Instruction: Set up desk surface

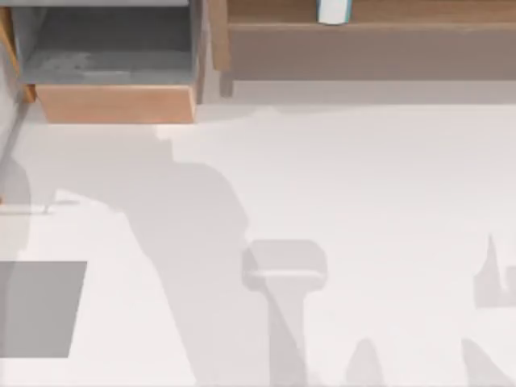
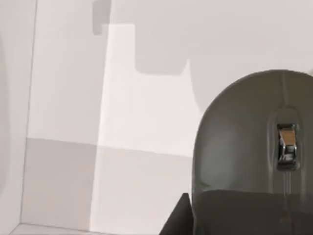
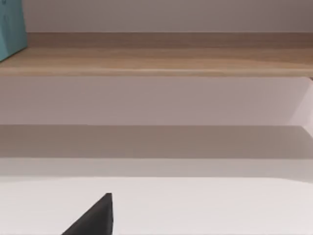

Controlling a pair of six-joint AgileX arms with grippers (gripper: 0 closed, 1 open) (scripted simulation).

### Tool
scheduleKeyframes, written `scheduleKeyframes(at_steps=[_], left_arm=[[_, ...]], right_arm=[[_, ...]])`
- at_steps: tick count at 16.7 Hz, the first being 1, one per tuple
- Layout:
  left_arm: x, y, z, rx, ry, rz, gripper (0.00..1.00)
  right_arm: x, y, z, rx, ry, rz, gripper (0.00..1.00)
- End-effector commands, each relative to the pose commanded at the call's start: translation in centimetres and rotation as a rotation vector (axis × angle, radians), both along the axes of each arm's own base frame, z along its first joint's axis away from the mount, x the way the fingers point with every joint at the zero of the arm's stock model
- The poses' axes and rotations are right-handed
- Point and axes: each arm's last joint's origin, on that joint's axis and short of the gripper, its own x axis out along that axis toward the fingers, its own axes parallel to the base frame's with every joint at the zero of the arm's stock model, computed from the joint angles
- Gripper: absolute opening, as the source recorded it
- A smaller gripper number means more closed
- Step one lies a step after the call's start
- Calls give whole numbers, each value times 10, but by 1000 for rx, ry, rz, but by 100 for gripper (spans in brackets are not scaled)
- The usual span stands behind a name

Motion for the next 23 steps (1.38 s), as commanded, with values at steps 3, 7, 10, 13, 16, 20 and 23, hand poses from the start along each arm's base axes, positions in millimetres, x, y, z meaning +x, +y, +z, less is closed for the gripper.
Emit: scheduleKeyframes(at_steps=[3,7,10,13,16,20,23], left_arm=[[-18,-28,30,12,-62,-29,0],[-49,-69,49,14,-106,-80,0],[-75,-98,47,9,-107,-118,0],[-103,-120,33,2,-86,-147,0],[-129,-136,7,-5,-40,-164,0],[-162,-148,-36,-12,43,-165,0],[-184,-152,-65,-14,105,-154,0]], right_arm=[[0,0,0,0,0,0,100],[0,0,0,0,0,0,100],[0,0,0,0,0,0,100],[0,0,0,0,0,0,100],[0,0,0,0,0,0,100],[0,0,0,0,0,0,100],[0,0,0,0,0,0,100]])
